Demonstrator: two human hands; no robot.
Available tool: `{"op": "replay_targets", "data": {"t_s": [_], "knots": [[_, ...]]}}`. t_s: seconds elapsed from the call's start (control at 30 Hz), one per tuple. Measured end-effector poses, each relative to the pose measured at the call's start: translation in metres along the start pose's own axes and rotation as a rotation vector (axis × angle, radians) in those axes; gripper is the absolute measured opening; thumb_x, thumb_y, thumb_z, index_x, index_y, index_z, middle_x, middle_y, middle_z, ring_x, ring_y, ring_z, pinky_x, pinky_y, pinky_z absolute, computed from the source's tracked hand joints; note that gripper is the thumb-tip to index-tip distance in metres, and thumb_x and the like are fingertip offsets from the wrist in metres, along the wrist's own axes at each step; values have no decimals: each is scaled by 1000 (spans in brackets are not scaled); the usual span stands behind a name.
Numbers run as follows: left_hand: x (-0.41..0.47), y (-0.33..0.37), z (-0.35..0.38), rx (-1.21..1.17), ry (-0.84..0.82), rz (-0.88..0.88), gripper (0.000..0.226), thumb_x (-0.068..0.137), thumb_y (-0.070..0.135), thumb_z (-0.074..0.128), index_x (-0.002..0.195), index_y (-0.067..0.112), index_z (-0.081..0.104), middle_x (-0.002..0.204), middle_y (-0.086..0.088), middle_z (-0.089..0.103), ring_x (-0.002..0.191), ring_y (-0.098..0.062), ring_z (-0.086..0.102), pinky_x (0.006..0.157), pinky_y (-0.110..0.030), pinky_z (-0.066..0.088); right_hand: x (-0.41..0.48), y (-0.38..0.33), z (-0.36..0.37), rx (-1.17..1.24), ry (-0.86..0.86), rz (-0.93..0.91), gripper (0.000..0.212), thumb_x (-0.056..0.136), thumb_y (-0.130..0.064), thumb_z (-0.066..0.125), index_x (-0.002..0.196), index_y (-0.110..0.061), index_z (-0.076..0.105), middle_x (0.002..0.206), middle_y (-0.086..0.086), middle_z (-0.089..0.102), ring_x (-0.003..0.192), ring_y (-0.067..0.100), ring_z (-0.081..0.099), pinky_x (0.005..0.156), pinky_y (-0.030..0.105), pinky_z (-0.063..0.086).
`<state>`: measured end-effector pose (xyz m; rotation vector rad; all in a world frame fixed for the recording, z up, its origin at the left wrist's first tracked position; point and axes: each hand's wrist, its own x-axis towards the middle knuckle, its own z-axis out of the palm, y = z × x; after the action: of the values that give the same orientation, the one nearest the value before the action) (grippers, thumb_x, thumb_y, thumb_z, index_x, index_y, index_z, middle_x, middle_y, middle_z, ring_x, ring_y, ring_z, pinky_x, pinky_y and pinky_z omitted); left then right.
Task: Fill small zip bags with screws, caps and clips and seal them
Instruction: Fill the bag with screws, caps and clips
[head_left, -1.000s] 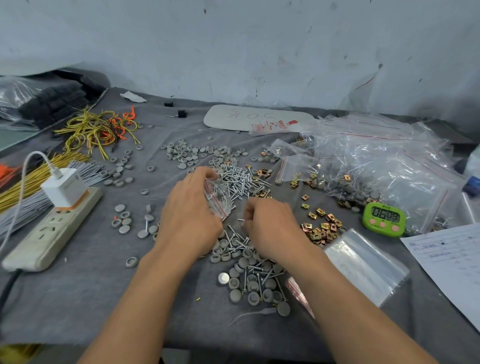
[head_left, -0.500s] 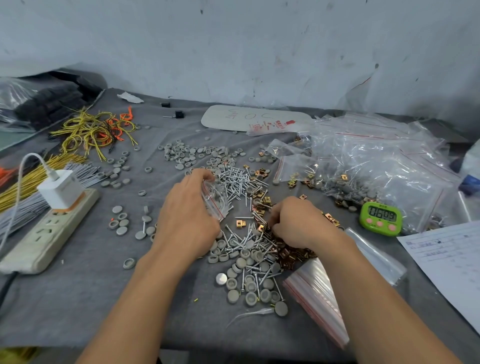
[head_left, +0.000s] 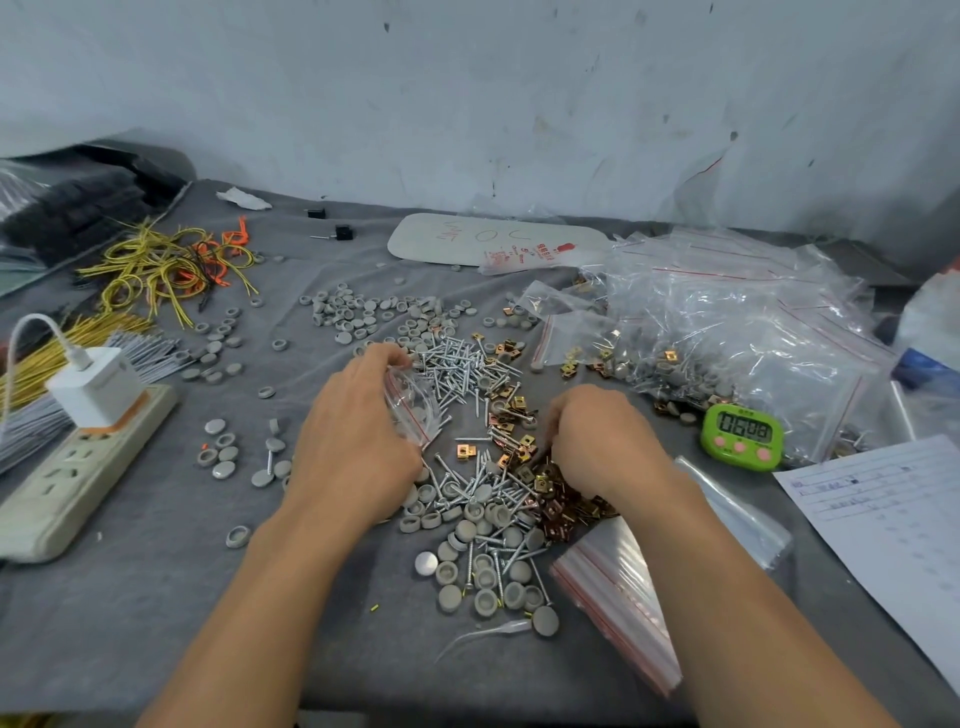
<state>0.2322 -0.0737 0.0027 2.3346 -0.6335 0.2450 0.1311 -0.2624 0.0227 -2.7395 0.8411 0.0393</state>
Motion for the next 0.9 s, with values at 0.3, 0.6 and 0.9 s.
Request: {"op": "replay_targets", "data": {"t_s": [0.3, 0.6, 0.9], "knots": [[-1, 2, 0, 3, -25, 8, 76, 67, -1, 73, 121, 43, 43, 120, 13, 58, 112, -17, 54, 85, -39, 50, 9, -5, 15, 82, -34, -117, 12, 97, -17, 66, 106, -24, 71, 101, 4, 73, 96, 25, 68, 90, 39, 57], [-2, 4, 0, 14, -23, 15, 73, 68, -1, 72, 120, 42, 44, 119, 12, 59, 112, -18, 55, 79, -33, 43, 12, -6, 17, 111, -31, -140, 28, 95, -8, 61, 103, -31, 73, 97, -4, 71, 90, 23, 68, 82, 33, 56], [-2, 3, 0, 10, -32, 21, 73, 67, 0, 72, 118, 43, 44, 112, 17, 54, 106, -12, 52, 78, -31, 40, 12, -3, 14, 156, 8, -110, 9, 96, -16, 67, 89, -22, 65, 97, 2, 70, 87, 21, 66, 77, 35, 56]]}}
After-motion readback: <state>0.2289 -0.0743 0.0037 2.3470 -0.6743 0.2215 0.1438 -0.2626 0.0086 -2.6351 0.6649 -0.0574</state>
